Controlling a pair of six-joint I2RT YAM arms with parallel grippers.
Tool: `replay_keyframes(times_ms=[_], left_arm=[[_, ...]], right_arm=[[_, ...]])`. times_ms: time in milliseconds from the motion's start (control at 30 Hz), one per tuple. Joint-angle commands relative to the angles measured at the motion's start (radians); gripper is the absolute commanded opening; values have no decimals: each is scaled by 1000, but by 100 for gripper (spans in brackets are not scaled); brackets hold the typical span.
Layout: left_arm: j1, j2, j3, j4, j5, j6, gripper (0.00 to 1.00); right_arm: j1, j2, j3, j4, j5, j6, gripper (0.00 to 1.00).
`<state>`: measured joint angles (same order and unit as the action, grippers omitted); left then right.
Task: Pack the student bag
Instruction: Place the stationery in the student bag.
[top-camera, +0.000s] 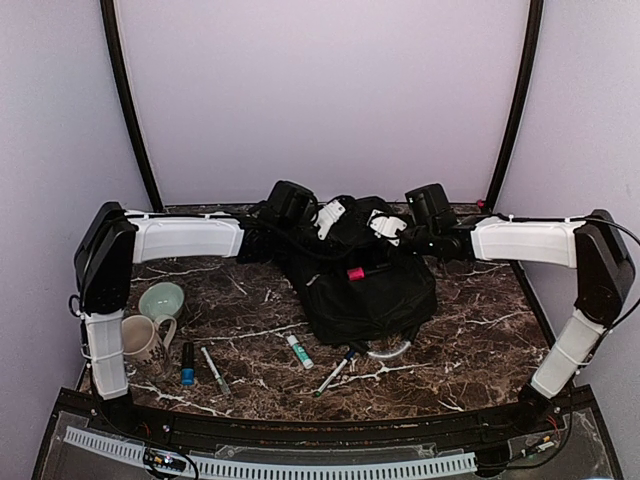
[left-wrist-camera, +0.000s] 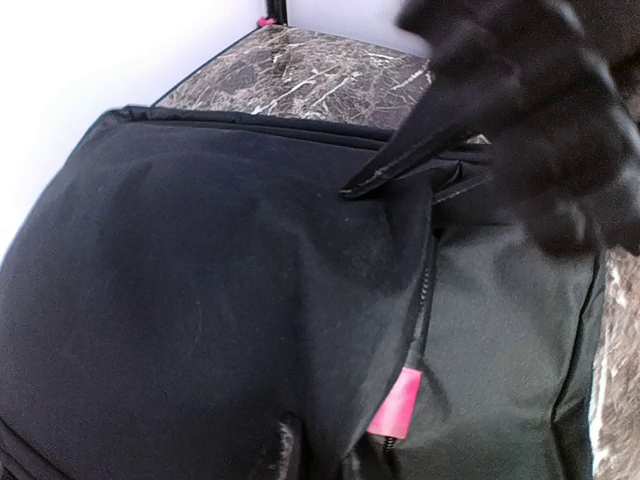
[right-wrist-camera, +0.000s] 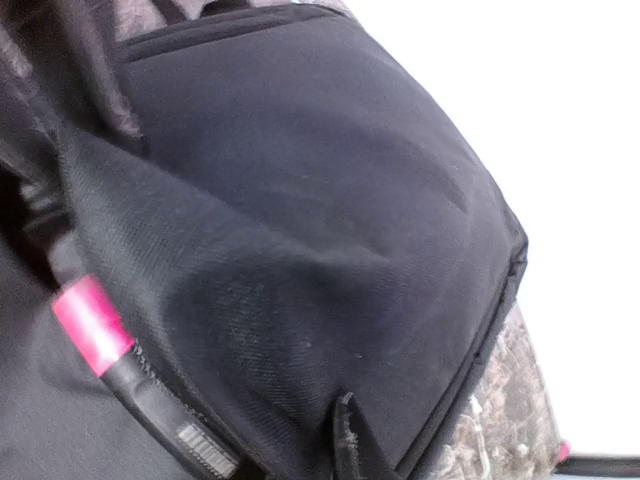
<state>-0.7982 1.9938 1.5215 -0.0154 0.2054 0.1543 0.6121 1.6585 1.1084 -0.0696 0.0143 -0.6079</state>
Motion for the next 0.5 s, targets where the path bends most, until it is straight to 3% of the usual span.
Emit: replay_keyframes(times_ms=[0,100,200,300,467], left_arm=[[-16,-122,-45,12,-5,8,29],[-90,-215,-179,124,-51,88,37],[-145,-240,-243,163,-66,147,36],[-175,-219,-222,126,-77,200,29],[-192,-100,-92,33,-111,259,27]], right_arm=[[-24,25,82,1,-56,37,8],[-24,13,93,-14,-95,61,7],[-26,0,98,-28,-112,76,6],[-25,-12,104,-46,-127,89,6],[-25,-22,128,-98,-175,113,5]])
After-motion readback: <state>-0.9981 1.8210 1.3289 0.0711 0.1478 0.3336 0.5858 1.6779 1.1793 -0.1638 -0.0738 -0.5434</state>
